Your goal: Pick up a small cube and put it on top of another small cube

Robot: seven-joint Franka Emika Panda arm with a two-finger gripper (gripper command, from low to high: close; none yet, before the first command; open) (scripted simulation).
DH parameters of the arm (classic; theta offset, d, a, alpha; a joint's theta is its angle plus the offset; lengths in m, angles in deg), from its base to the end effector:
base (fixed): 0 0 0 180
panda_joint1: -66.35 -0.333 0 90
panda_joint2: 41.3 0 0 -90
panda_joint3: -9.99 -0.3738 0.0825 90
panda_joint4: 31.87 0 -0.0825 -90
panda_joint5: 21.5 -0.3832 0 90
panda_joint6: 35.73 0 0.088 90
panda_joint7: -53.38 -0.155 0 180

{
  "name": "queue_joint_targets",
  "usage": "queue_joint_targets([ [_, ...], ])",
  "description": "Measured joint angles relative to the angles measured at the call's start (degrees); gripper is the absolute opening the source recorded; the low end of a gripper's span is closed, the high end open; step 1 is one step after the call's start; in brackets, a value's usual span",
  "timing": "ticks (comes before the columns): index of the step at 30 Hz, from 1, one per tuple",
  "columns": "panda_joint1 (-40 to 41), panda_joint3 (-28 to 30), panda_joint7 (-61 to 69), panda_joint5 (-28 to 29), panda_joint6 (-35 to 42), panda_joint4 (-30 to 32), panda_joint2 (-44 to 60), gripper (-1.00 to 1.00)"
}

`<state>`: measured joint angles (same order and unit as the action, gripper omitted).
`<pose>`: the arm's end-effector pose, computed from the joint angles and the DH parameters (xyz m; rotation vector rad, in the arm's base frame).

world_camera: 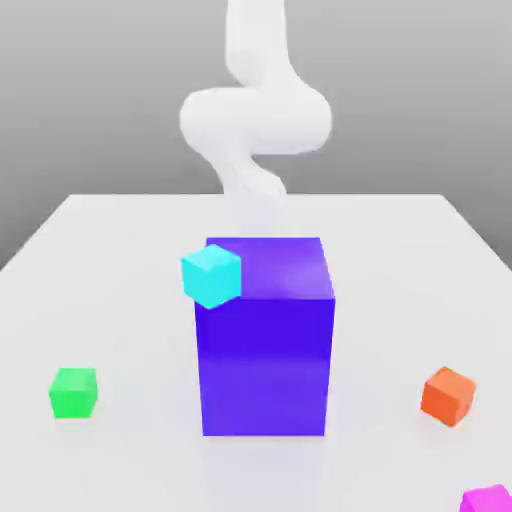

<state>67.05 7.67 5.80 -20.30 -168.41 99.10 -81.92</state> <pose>0.3723 0.0153 0.6950 -2.5008 1.0477 -0.9824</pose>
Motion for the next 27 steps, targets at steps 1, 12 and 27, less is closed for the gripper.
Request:
queue_joint_targets([
  [1, 0.2, -0.9, -0.8, 0.6, -0.4, -0.3, 2.2, 0.0],
  [12, 1.6, -10.2, -9.9, 7.9, -4.3, -3.9, 25.2, 0.0],
  [27, -4.5, -14.7, -20.9, 15.8, -10.1, -8.7, 55.9, 0.0],
])
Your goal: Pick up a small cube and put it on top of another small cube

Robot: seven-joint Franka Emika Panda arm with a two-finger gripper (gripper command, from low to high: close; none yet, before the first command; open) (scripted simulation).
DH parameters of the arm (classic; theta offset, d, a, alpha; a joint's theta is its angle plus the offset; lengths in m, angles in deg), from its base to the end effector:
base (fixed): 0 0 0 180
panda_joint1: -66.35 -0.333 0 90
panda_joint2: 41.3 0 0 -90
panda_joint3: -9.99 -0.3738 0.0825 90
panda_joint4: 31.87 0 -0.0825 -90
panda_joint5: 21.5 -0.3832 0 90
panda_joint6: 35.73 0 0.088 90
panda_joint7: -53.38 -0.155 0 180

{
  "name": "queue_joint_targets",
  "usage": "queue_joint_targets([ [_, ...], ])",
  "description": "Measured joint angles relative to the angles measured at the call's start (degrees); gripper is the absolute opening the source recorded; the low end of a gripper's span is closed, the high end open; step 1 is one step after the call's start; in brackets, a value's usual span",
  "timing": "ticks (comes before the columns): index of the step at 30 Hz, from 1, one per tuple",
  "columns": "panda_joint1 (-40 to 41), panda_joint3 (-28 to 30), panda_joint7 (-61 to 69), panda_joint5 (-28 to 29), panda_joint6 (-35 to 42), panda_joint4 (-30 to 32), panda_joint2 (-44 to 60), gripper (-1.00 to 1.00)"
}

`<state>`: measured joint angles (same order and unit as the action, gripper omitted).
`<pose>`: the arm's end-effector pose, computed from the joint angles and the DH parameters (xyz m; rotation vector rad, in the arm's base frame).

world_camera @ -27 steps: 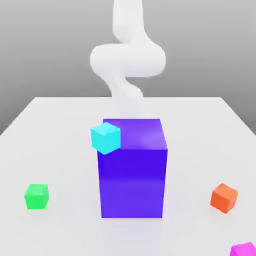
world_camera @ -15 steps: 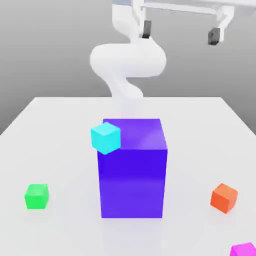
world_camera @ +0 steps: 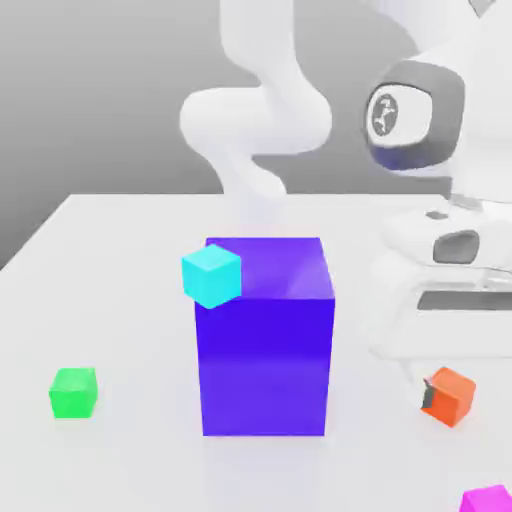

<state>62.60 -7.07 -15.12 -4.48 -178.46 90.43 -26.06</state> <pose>0.5648 0.2031 0.3055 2.9777 -0.9522 0.2481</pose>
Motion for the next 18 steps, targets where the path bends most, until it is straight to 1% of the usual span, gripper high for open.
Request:
queue_joint_targets([
  [6, -2.9, -1.4, -1.8, -0.8, -3.1, -1.6, 11.2, 0.0],
  [10, -5.5, 1.2, -4.0, 1.8, -8.4, -3.6, 19.5, 0.0],
  [11, -5.9, 1.7, -4.3, 2.4, -9.3, -3.9, 20.8, -1.0],
  [18, -5.9, 1.6, -4.2, 2.2, -9.3, -3.9, 20.6, -1.0],
])
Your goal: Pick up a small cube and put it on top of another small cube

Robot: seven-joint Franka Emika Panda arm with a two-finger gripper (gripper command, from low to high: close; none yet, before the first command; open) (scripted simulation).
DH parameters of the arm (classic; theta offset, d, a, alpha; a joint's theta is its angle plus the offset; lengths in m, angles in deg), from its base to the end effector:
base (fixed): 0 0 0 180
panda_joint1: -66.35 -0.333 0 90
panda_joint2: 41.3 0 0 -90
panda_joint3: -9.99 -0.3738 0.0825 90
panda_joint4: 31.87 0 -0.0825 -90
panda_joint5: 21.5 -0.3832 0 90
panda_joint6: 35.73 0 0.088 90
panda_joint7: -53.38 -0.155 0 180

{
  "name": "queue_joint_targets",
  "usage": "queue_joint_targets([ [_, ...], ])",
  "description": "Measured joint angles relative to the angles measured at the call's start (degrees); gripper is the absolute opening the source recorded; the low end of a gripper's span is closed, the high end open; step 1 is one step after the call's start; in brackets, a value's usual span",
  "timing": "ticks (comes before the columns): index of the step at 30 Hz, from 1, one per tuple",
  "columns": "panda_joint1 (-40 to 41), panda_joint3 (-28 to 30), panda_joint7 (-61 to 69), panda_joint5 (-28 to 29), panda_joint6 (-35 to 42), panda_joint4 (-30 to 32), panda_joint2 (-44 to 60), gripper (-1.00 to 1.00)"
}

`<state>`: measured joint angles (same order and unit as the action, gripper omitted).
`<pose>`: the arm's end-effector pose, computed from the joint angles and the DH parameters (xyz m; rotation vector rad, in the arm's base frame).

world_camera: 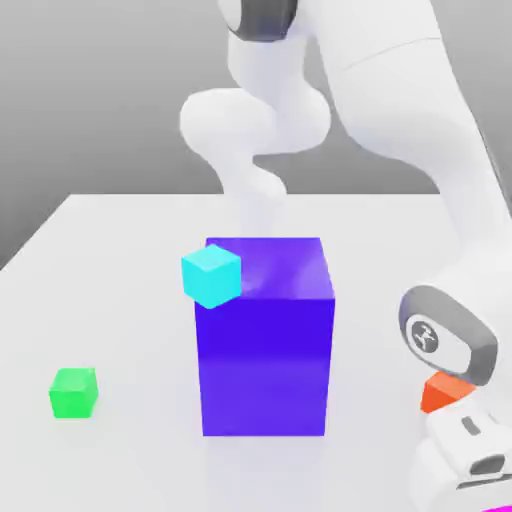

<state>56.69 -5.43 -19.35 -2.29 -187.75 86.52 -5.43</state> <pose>0.5537 0.2625 0.1331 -3.0072 0.9017 -0.0005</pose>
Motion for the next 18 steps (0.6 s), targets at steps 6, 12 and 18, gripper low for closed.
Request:
queue_joint_targets([
  [6, 4.4, -0.9, -1.9, -5.7, 5.0, 4.2, -9.5, -1.0],
  [12, 9.7, 6.2, -15.0, -12.0, 4.1, 11.1, -16.0, -1.0],
  [18, 14.4, 14.0, -28.9, -16.6, 3.1, 17.7, -21.8, -1.0],
])
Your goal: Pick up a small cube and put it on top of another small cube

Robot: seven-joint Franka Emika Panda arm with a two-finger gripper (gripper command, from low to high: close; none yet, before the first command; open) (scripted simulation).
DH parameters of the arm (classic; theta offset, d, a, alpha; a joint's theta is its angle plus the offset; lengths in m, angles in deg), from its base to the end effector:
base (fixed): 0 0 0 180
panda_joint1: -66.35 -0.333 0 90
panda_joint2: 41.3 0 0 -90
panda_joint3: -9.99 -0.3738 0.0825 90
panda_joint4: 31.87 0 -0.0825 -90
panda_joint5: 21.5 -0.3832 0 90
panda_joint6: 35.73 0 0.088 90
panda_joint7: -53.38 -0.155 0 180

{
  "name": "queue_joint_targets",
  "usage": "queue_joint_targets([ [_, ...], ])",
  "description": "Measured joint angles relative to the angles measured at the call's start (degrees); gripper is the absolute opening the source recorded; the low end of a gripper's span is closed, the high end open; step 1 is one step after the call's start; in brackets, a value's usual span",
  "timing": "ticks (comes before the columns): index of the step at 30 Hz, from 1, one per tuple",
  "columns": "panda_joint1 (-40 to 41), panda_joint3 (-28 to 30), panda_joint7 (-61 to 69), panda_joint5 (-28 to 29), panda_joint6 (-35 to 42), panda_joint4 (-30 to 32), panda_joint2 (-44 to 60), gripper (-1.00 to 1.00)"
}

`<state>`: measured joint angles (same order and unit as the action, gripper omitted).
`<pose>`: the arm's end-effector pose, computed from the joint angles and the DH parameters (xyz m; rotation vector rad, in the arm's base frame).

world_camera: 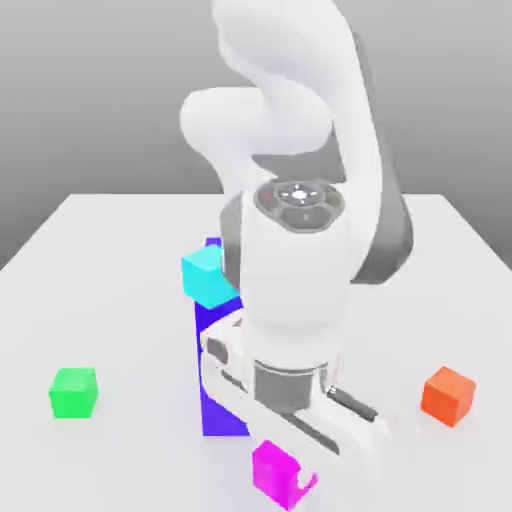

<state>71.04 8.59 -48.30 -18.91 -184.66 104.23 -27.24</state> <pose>0.5169 -0.0297 0.2274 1.9435 -2.4335 -0.0017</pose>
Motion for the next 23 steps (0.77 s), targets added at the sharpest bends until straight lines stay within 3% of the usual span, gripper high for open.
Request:
queue_joint_targets([
  [8, 6.2, 10.4, -20.7, -2.9, -1.5, 8.8, -7.6, -1.0],
  [14, 17.2, 16.7, -39.7, -2.2, -3.2, 15.7, -13.7, -1.0],
  [19, 20.1, 14.7, -41.7, -7.7, -11.8, 17.3, -6.6, -1.0],
  [20, 20.7, 13.7, -40.7, -9.1, -13.4, 17.2, -4.8, 1.0],
  [23, 20.7, 13.7, -40.7, -9.1, -13.4, 17.2, -4.8, 1.0],
])
